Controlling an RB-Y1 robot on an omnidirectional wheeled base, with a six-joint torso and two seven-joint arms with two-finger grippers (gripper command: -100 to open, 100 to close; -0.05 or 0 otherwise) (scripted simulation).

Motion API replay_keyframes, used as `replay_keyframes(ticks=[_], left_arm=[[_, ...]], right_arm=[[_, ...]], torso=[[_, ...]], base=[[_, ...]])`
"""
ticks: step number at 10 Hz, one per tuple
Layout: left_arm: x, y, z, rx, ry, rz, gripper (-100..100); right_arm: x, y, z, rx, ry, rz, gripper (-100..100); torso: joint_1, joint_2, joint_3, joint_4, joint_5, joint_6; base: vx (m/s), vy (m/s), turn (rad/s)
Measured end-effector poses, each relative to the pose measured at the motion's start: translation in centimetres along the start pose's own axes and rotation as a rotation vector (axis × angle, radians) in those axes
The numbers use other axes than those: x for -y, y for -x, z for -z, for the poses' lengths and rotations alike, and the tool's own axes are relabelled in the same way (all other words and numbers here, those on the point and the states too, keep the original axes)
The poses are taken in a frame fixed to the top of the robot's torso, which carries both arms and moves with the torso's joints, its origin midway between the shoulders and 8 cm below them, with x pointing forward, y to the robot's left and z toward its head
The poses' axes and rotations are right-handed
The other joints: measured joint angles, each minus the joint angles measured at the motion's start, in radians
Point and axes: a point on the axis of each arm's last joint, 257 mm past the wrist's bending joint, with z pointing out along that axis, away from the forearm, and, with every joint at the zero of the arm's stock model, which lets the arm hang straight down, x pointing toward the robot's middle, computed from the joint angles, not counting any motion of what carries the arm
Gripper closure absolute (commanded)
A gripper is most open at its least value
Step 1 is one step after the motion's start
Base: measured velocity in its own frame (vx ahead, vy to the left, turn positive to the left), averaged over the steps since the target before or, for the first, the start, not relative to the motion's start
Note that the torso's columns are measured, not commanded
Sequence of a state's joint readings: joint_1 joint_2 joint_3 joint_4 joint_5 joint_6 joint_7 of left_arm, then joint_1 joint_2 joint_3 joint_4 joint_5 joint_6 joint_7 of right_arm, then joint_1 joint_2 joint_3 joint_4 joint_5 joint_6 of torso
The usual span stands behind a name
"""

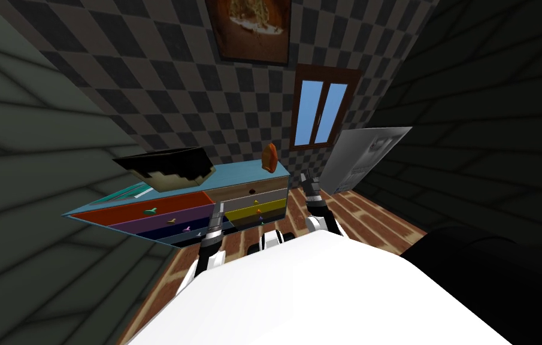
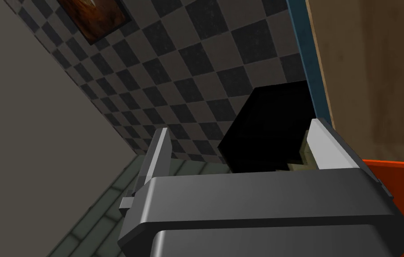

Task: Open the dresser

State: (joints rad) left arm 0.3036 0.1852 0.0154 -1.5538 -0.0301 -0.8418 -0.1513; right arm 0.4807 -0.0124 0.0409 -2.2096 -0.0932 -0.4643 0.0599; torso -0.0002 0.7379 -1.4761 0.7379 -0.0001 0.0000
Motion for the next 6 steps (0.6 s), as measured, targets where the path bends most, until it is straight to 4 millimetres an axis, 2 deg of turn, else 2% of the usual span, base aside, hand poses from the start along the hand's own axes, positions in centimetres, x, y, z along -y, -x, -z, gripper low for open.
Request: replay_keyframes(ticks=[6], left_arm=[[-3.5,-1.5,1.9,-0.004,0.058,0.024,-100]], right_arm=[[0.0,0.0,0.0,0.000,0.000,0.000,0]], torso=[[0.003,0.001,0.000,0.000,0.001,0.000]], base=[[0.057,-0.071,-0.001]])
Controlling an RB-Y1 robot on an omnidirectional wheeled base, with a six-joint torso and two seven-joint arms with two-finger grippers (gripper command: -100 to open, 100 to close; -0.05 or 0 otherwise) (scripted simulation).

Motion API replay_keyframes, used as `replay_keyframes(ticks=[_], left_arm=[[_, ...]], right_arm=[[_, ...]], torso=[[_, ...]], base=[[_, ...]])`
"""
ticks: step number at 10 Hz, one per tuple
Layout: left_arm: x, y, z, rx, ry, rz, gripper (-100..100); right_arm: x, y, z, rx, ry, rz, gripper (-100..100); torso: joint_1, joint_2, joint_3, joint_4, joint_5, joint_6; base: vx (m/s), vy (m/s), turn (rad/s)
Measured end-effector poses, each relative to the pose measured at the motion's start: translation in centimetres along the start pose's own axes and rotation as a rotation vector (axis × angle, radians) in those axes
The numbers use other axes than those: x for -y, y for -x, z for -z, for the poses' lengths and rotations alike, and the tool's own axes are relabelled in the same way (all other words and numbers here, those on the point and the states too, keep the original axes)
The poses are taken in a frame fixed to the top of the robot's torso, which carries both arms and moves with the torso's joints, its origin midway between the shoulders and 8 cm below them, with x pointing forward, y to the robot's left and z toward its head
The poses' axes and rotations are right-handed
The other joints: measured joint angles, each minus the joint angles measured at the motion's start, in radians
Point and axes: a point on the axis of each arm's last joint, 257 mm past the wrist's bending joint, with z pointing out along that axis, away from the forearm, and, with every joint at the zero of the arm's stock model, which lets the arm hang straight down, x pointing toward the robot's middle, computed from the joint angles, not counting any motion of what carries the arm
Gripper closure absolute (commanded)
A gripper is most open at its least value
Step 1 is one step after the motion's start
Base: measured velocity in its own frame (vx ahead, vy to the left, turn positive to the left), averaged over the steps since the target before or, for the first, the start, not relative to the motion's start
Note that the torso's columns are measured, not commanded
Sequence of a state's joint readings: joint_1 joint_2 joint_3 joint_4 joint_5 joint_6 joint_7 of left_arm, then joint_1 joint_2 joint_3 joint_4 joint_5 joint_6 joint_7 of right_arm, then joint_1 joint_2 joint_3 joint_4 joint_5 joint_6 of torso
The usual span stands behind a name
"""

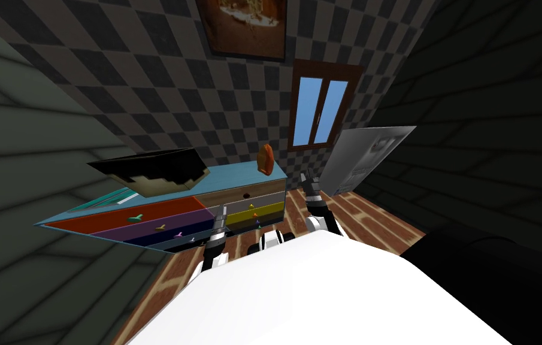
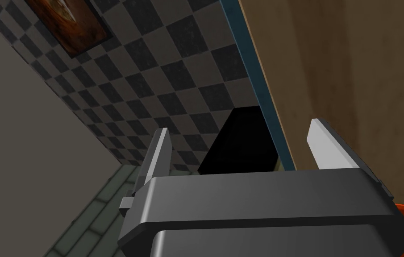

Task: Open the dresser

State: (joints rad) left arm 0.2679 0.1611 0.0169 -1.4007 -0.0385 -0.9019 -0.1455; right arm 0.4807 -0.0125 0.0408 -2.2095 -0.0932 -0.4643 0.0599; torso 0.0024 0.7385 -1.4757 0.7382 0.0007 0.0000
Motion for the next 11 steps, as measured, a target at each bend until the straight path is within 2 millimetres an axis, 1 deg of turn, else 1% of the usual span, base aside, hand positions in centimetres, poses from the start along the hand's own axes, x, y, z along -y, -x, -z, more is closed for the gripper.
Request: replay_keyframes(ticks=[3,8,11], left_arm=[[-1.6,-0.6,0.9,-0.003,0.025,0.009,-100],[-4.4,-2.2,2.6,-0.005,0.077,0.039,-100],[-5.7,-4.1,3.6,0.007,0.110,0.081,-100]], right_arm=[[0.0,0.0,0.0,0.000,0.000,0.000,0],[0.0,0.0,0.0,0.000,0.000,0.000,0],[0.0,0.0,0.0,0.000,0.000,0.000,0]], torso=[[-0.004,-0.002,-0.001,0.000,-0.001,0.000],[-0.003,-0.002,-0.001,0.000,-0.001,0.000],[-0.002,0.001,0.001,0.000,-0.001,0.000]], base=[[0.066,-0.072,-0.001],[0.063,-0.077,-0.001],[0.046,-0.071,-0.001]])
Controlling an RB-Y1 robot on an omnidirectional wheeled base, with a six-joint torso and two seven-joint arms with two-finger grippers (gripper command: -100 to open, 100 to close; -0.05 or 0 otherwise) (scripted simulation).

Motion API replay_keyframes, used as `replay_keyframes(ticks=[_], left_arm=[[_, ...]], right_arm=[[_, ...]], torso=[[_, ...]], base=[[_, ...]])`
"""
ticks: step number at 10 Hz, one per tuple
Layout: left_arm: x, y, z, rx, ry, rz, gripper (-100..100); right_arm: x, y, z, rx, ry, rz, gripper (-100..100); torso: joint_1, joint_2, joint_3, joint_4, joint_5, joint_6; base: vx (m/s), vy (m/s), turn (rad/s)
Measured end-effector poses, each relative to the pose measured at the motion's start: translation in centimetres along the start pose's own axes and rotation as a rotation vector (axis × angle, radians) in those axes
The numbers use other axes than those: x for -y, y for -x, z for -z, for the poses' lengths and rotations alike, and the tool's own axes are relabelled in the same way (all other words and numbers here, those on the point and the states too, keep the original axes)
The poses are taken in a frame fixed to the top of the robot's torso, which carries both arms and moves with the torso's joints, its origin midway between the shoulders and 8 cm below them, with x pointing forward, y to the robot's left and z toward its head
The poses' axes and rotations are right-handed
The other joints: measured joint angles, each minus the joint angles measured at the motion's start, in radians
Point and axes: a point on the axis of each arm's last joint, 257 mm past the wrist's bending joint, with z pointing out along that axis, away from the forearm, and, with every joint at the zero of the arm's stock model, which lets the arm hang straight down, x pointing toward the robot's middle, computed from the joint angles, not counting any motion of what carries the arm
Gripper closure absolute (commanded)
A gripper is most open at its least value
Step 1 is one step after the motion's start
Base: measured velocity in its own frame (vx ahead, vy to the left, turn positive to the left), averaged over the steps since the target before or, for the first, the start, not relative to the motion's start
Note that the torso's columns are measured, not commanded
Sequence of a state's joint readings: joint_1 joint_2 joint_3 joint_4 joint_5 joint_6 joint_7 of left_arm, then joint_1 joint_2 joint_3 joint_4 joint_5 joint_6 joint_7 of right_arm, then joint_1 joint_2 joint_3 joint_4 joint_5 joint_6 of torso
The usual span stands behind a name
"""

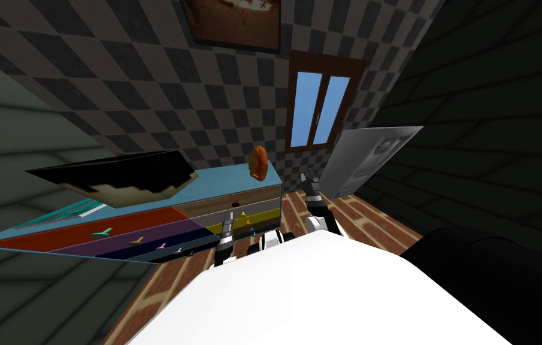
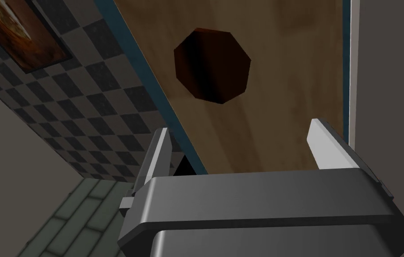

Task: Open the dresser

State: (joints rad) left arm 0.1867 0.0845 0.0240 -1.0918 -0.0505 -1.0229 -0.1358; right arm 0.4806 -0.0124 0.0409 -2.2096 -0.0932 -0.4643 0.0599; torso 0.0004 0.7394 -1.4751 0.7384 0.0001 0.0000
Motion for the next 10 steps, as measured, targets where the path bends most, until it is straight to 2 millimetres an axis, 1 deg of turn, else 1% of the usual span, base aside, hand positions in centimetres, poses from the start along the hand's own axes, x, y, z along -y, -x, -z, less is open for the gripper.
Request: replay_keyframes(ticks=[3,4,8,9,10], left_arm=[[-0.5,-2.4,0.5,0.025,0.021,0.061,-100],[-0.5,-2.6,0.5,0.026,0.021,0.063,-100],[-0.3,-2.5,-2.3,0.020,0.018,0.062,-100],[-0.3,-2.5,-2.3,0.020,0.020,0.062,100],[-0.6,-2.6,-1.5,0.021,0.024,0.063,100]], right_arm=[[0.0,0.0,0.0,0.000,0.000,0.000,0],[0.0,0.0,0.0,0.000,0.000,0.000,0],[0.0,0.0,0.0,0.000,0.000,0.000,0],[0.0,0.0,0.0,0.000,0.000,0.000,0],[0.0,0.0,0.0,0.000,0.000,0.000,0]], torso=[[0.001,-0.001,-0.001,0.000,0.000,0.000],[0.002,0.000,0.000,0.000,0.000,0.000],[-0.001,-0.001,-0.001,0.000,0.000,0.000],[0.000,-0.001,-0.001,-0.001,0.000,0.000],[0.000,-0.001,-0.001,-0.001,0.000,0.000]], base=[[0.028,-0.031,0.000],[0.001,-0.009,0.020],[-0.002,-0.004,0.009],[0.003,0.004,-0.021],[-0.001,0.007,-0.022]])
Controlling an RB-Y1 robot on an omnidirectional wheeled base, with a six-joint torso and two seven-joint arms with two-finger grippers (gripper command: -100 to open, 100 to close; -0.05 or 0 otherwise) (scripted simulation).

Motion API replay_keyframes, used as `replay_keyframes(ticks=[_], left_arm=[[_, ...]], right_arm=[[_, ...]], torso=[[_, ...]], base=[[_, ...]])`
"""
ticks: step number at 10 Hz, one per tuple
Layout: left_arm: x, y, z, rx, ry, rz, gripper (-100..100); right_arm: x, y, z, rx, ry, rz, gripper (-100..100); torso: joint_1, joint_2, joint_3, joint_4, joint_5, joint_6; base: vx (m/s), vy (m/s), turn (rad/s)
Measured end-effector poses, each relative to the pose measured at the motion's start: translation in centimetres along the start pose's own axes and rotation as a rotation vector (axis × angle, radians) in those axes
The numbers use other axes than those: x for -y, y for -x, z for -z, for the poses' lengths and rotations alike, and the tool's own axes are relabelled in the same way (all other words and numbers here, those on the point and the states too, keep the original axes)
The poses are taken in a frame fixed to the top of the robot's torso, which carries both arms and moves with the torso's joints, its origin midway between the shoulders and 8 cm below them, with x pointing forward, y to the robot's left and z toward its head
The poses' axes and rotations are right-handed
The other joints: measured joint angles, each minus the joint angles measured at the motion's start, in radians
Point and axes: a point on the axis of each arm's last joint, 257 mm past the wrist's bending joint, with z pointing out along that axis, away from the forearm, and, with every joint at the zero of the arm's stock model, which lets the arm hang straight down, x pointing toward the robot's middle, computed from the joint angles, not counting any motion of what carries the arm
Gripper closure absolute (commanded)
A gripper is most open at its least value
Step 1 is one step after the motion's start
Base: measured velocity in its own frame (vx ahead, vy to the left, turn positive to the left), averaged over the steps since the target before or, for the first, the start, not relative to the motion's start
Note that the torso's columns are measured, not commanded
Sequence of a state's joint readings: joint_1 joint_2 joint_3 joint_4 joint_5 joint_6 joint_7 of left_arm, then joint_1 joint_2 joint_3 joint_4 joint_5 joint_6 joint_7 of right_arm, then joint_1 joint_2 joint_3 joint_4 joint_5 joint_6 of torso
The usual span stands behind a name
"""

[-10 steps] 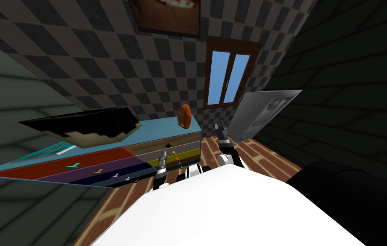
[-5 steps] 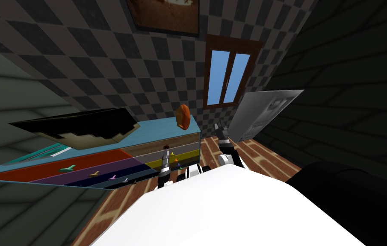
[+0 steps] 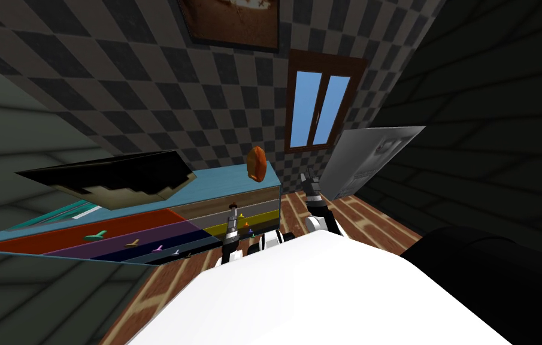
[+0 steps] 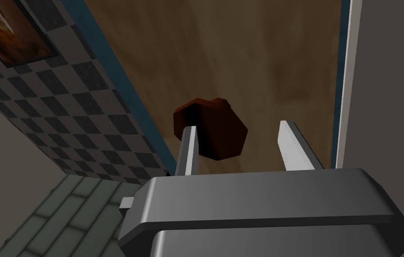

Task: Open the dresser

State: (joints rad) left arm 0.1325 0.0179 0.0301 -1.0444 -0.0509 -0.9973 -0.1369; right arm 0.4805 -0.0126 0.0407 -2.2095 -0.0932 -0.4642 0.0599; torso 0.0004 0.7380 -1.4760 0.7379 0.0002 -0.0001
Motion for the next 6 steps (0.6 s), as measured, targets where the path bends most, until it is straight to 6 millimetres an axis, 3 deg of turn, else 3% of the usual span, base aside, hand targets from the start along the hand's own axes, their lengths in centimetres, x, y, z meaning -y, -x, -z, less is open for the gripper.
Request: replay_keyframes(ticks=[2,3,6], left_arm=[[-0.1,0.1,1.6,0.003,0.003,0.000,100],[-0.1,0.1,1.7,0.004,0.001,0.000,-100],[-0.4,2.0,1.2,-0.018,0.000,-0.042,-100]], right_arm=[[0.0,0.0,0.0,0.000,0.000,0.000,0],[0.0,0.0,0.0,0.000,0.000,0.000,0],[0.0,0.0,0.0,0.000,0.000,0.000,0]], torso=[[-0.001,0.001,0.001,0.001,-0.001,0.001],[-0.001,0.000,0.000,0.001,-0.001,0.000],[-0.001,0.000,0.000,0.000,0.000,0.000]], base=[[0.002,0.010,-0.007],[-0.004,-0.008,0.009],[-0.016,-0.027,0.021]])
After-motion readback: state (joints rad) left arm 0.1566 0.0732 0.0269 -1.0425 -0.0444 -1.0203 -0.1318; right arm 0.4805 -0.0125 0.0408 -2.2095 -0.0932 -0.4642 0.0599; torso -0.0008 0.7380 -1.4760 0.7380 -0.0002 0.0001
